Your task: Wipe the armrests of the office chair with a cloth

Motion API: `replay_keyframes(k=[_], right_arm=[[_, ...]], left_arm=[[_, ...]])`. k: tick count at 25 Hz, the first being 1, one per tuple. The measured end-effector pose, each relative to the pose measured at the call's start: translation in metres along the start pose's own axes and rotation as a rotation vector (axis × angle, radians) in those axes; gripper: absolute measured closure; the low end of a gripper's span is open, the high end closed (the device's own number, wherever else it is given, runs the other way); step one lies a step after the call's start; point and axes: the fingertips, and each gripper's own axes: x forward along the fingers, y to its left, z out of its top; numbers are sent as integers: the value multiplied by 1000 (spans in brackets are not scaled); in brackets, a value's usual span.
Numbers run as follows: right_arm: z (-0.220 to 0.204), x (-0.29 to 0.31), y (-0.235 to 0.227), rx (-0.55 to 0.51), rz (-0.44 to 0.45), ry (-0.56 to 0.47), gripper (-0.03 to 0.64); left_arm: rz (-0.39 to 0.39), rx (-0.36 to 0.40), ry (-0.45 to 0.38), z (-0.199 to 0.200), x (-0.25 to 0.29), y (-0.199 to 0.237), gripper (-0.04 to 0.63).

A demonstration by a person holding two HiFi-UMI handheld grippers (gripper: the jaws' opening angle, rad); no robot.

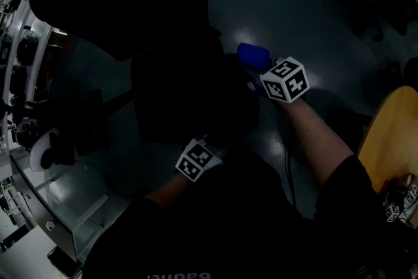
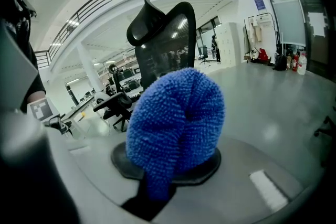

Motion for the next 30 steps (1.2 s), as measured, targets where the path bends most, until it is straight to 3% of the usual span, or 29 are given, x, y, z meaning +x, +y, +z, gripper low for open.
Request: replay_keyframes(k=[15, 30], right_arm=[[-40, -32, 41, 89, -63, -8, 534], [-86, -66, 97, 212, -111, -40, 534]], left_arm=[[-64, 22, -5, -3, -4, 1, 578], [-140, 66, 43, -3, -5, -1, 578]])
